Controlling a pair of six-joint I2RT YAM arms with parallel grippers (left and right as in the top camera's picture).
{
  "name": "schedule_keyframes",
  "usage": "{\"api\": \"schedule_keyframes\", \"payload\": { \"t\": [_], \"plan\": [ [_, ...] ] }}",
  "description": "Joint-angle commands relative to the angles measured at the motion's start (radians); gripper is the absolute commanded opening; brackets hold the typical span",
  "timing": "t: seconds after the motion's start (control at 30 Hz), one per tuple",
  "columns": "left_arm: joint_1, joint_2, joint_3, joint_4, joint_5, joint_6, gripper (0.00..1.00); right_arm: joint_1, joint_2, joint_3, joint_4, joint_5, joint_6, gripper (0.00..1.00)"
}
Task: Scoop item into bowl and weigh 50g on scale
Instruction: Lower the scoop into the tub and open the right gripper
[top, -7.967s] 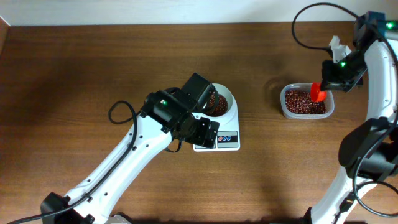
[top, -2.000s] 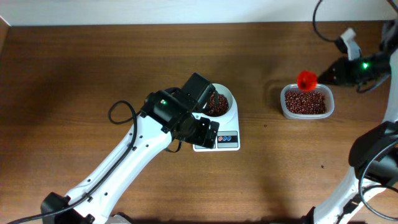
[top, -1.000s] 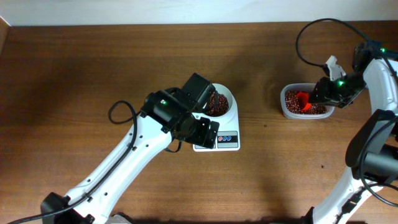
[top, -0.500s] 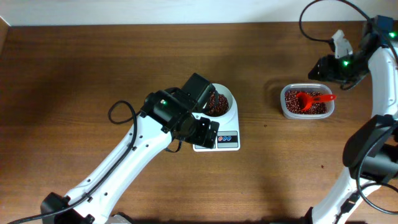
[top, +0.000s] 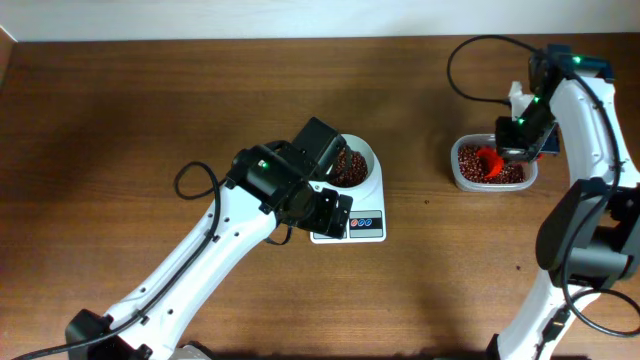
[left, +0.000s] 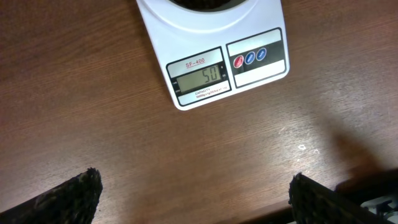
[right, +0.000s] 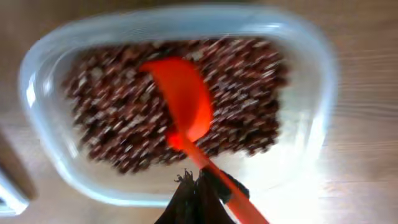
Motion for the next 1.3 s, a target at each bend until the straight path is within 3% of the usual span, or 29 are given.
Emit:
{"api": "schedule_keyframes", "payload": {
  "t": [0.0,0.37,0.47,0.6,0.83,1.0,1.03,1.07,1.1,1.27],
  "plan": [
    [-0.006,0.004,-0.001,-0.001,-0.006,-0.013,0.99,-0.006,-0.006,-0.005,0.045,0.051,0.019,0.04],
    [-0.006,0.004,-0.001,-0.001,-0.006,-0.013,0.99,-0.002,-0.006,-0.018,0.073,-0.051,0.019,0.06],
    [-0.006,0.004,-0.001,-0.001,-0.006,-0.013,0.99,-0.002,-0.006,-0.018,0.073,-0.051,0.019,0.19],
    [-0.006,0.004,-0.001,-0.001,-0.006,-0.013,0.99,0.018,-0.018,-0.015,0.068,-0.179,-0.037,0.25],
    [-0.006,0.004,-0.001,-0.001,-0.006,-0.013,0.99,0.149,-0.019,-0.007,0.076,-0.190,-0.067,0.39],
    [-0.006,0.004,-0.001,-0.001,-0.006,-0.013,0.99,0.173,-0.019,-0.007,0.076,-0.190,-0.067,0.63],
    [-0.006,0.004,-0.001,-0.001,-0.006,-0.013,0.99,0.173,-0.019,-0.007,0.076,-0.190,-0.067,0.71],
    [-0.006,0.004,-0.001,-0.001,-0.006,-0.013,0.99,0.173,-0.019,-0.007,0.075,-0.190,-0.066,0.90],
    [-0.006,0.004,-0.001,-0.001,-0.006,-0.013,0.99,0.173,-0.019,-0.007,0.076,-0.190,-0.066,0.99],
    [-0.006,0.004,-0.001,-0.001,-0.006,-0.013,0.99,0.173,-0.019,-0.007,0.091,-0.190,-0.067,0.99]
  ]
}}
